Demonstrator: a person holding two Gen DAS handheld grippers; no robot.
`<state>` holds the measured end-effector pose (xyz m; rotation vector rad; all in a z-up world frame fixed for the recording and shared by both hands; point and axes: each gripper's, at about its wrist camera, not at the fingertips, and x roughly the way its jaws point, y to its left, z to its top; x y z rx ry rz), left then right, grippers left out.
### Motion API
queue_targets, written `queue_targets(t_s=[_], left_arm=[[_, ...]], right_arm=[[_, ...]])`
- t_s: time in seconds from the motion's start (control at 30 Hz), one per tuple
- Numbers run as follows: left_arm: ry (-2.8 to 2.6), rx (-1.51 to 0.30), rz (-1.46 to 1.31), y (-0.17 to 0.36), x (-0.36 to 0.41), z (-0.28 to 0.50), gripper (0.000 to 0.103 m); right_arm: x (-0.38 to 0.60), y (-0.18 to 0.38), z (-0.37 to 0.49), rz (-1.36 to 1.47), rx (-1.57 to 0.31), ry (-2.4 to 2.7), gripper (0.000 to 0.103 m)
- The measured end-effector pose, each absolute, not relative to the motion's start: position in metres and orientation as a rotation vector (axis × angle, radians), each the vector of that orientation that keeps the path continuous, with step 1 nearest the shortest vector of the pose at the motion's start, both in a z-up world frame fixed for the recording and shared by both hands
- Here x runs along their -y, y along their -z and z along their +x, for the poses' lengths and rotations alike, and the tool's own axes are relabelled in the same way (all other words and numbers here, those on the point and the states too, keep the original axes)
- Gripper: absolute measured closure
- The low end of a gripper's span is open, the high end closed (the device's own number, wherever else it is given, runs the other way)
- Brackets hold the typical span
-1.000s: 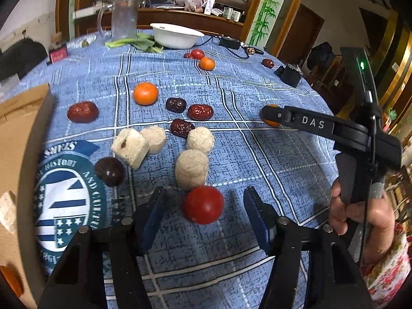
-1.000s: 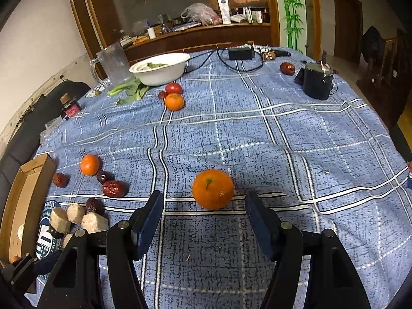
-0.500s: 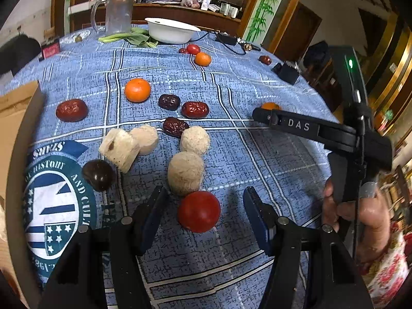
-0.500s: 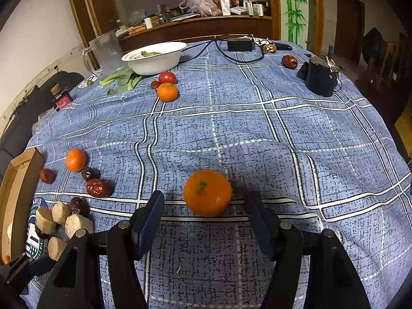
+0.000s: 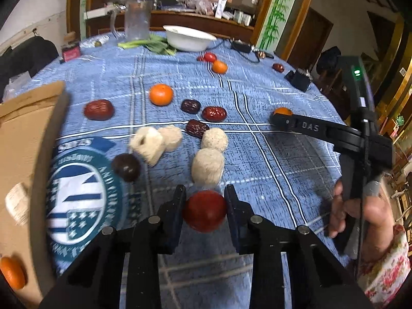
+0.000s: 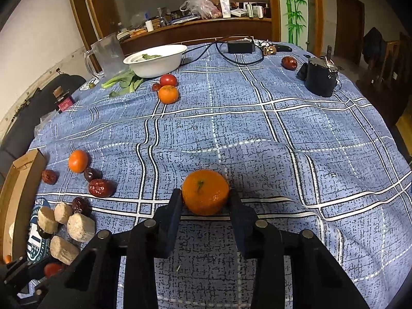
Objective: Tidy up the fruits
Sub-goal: 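Carry the tomato and tangerine into the cardboard tray and open both tools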
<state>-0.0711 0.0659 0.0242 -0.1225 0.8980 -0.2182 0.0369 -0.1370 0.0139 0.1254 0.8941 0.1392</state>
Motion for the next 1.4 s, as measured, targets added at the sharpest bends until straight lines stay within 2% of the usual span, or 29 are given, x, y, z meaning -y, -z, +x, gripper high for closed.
queue_targets(t_s=[0.4,0.73,0.9,1.03,1.17,1.4], left_arm=[[0.159,-0.785,-0.207,-0.07,-0.131,-0.133,0.074],[0.061,-0.704,-0.334,-0.08,-0.213,-0.178,0.073],[0.002,-0.639,-0.357,-0.103,-0.261,-0.192,0.073],[-0.04,-0.623,-0.273,-0.128,-0.287,-0.174,0.073],[-0.067,-0.68,-0.276,-0.134,-0.326,-0.13,0.073],[-0.12,-0.839,-0.301,-0.103,-0.367,-0.043,0.073]], right_arm=[[0.126,-0.026,0.0,0.122,-0.873,-0.184,0.065],[0.06,-0.084,-0.05,0.093,-0.833,-0.355,0.064],[0.012,-0.102,-0.06,0.054,-0.849,-0.446,0.064],[-0.037,-0.116,-0.055,0.022,-0.864,-0.522,0.064],[-0.101,-0.124,-0.037,-0.009,-0.893,-0.624,0.064],[-0.201,-0.096,0.005,-0.149,-0.936,-0.667,0.064]])
